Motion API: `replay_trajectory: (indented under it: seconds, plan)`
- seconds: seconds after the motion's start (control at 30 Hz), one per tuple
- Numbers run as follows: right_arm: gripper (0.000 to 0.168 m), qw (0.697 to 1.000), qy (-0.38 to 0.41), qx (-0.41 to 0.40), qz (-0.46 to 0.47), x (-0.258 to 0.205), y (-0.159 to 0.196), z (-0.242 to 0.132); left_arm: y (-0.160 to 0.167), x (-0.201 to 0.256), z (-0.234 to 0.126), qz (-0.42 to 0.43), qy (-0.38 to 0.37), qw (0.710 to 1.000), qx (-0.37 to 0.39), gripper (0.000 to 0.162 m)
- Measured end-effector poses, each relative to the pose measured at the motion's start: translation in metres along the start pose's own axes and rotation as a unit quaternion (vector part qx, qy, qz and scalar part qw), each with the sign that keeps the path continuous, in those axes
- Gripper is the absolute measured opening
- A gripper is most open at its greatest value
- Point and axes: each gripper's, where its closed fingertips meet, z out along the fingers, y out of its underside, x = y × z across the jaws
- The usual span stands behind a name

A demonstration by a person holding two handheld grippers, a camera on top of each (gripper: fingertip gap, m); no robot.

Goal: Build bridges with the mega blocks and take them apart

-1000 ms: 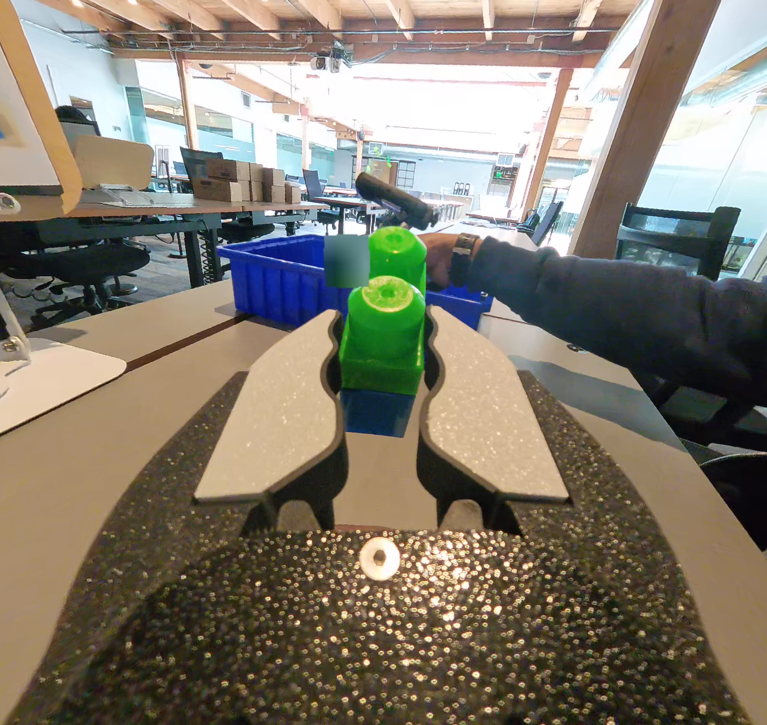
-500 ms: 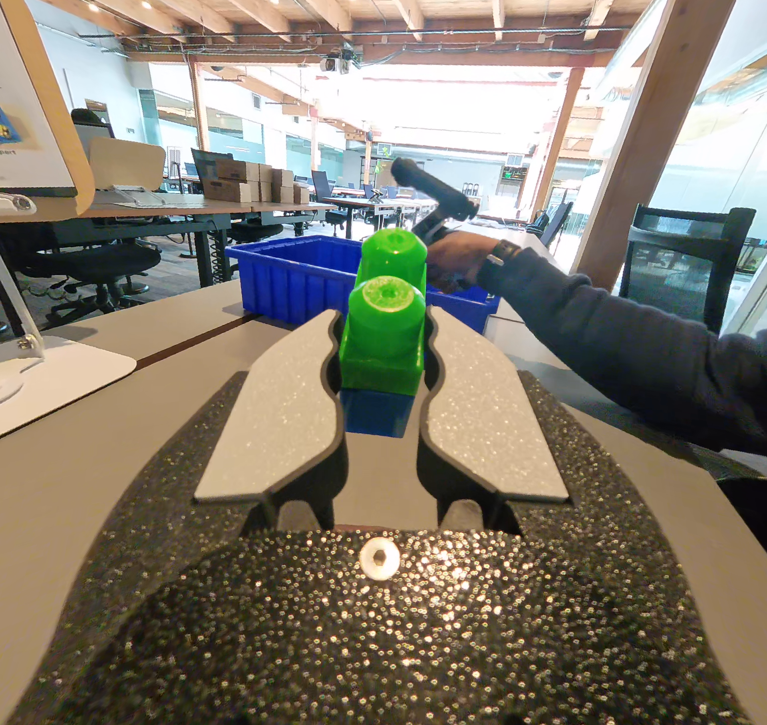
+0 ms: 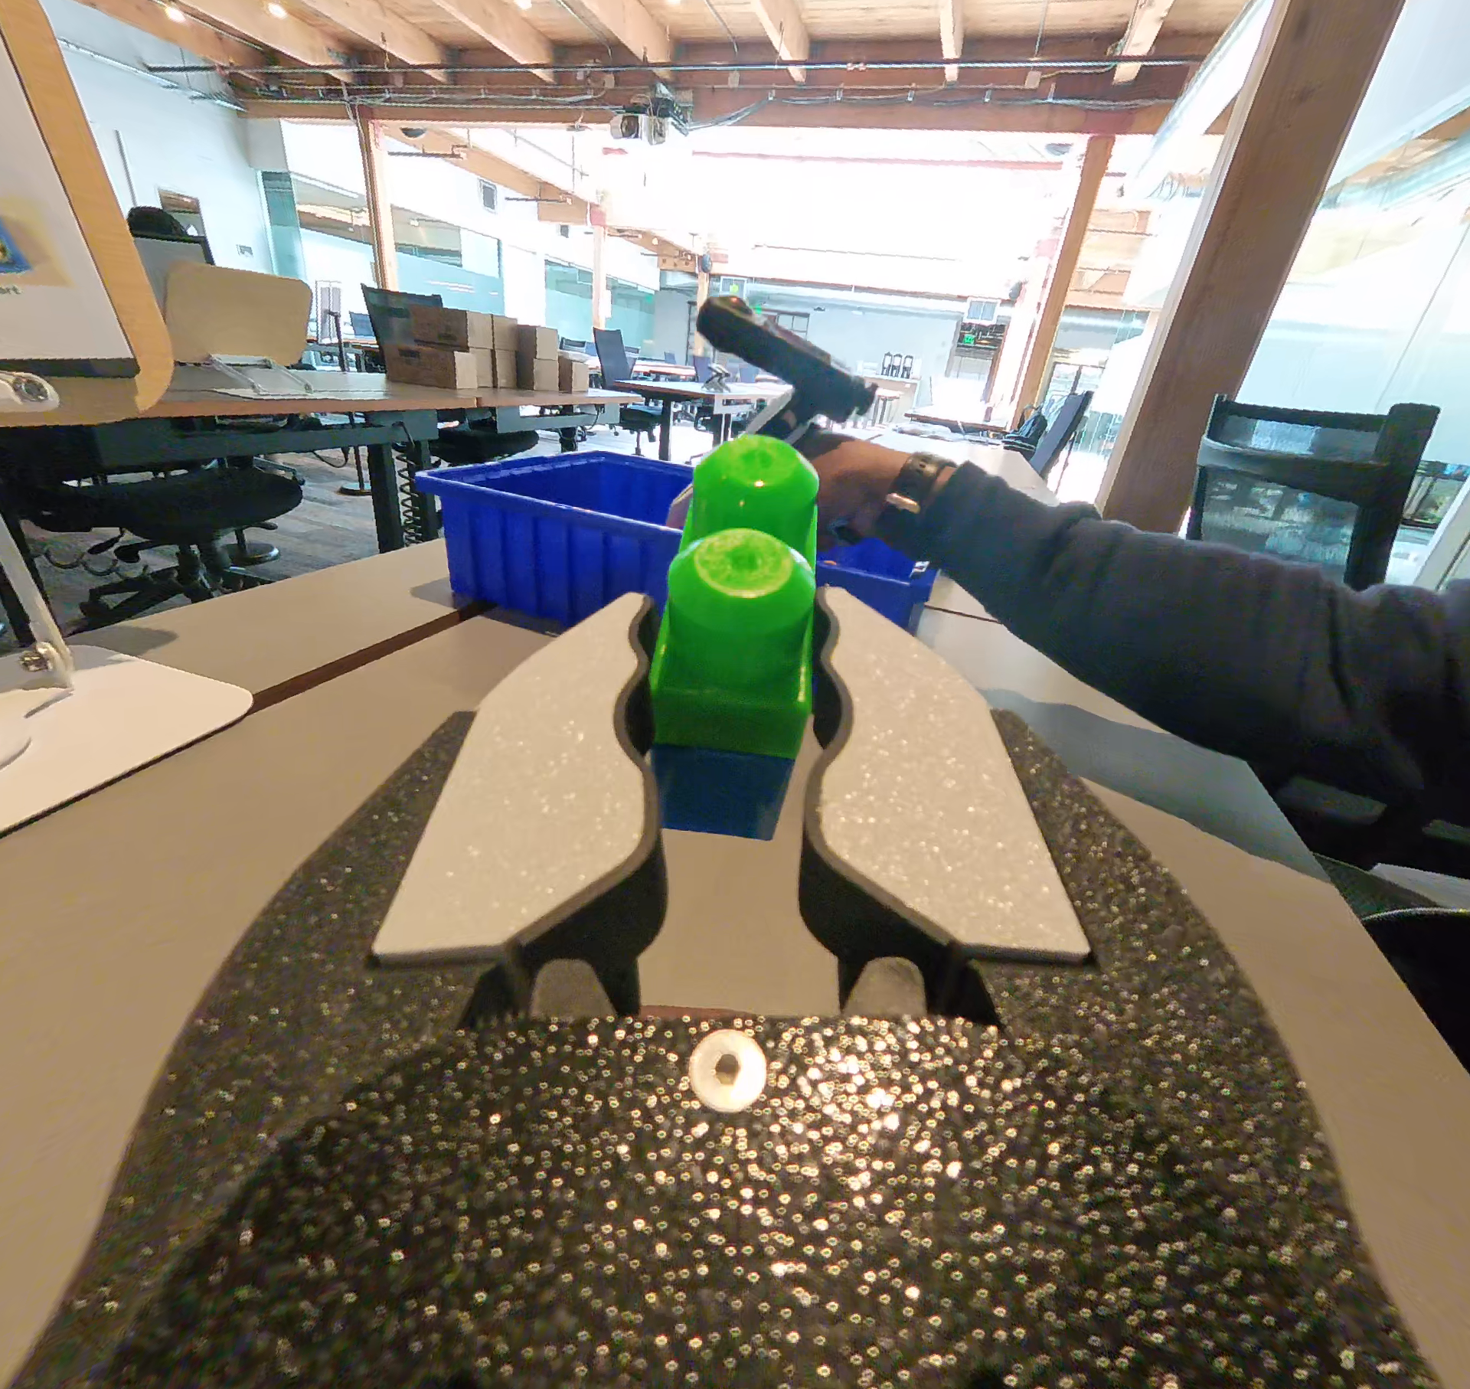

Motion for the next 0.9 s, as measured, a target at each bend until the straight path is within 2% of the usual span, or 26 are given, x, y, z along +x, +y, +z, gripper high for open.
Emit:
replay_trajectory:
  seconds: [0.2, 0.3, 0.43, 0.5, 0.6, 0.67, 0.77, 0.8, 0.83, 0.87, 0.9]
  plan:
    - [0.001, 0.998, -0.057, 0.016, -0.004, -0.025, 0.003, -0.016, 0.001, 0.003, 0.002, -0.014, 0.008, 1.0, 0.005, 0.035]
    - [0.002, 0.988, -0.09, 0.111, -0.059, -0.066, -0.023, -0.054, -0.007, 0.006, 0.001, -0.047, 0.025, 0.998, 0.035, 0.035]
    - [0.028, 0.94, -0.169, 0.201, -0.217, -0.171, -0.042, -0.127, -0.019, 0.008, -0.001, -0.101, 0.047, 0.991, 0.081, 0.036]
    - [0.036, 0.904, -0.261, 0.225, -0.255, -0.238, -0.029, -0.156, -0.022, 0.01, -0.003, -0.122, 0.06, 0.986, 0.095, 0.036]
    - [0.058, 0.865, -0.396, 0.203, -0.232, -0.312, -0.005, -0.17, -0.023, 0.013, -0.003, -0.15, 0.082, 0.979, 0.108, 0.036]
    - [0.065, 0.854, -0.435, 0.184, -0.219, -0.337, 0.004, -0.165, -0.021, 0.018, -0.002, -0.171, 0.104, 0.974, 0.106, 0.036]
    - [0.076, 0.818, -0.511, 0.197, -0.175, -0.358, 0.004, -0.176, -0.013, 0.026, 0.004, -0.176, 0.123, 0.973, 0.081, 0.035]
    - [0.072, 0.81, -0.53, 0.196, -0.161, -0.361, 0.004, -0.179, -0.011, 0.029, 0.006, -0.174, 0.131, 0.973, 0.072, 0.035]
    - [0.06, 0.803, -0.541, 0.196, -0.155, -0.363, 0.004, -0.181, -0.009, 0.033, 0.008, -0.173, 0.139, 0.973, 0.064, 0.035]
    - [0.039, 0.798, -0.547, 0.199, -0.157, -0.364, 0.005, -0.182, -0.007, 0.036, 0.009, -0.171, 0.145, 0.973, 0.059, 0.036]
    - [0.037, 0.798, -0.544, 0.203, -0.164, -0.363, 0.005, -0.18, -0.007, 0.037, 0.01, -0.167, 0.141, 0.974, 0.055, 0.036]
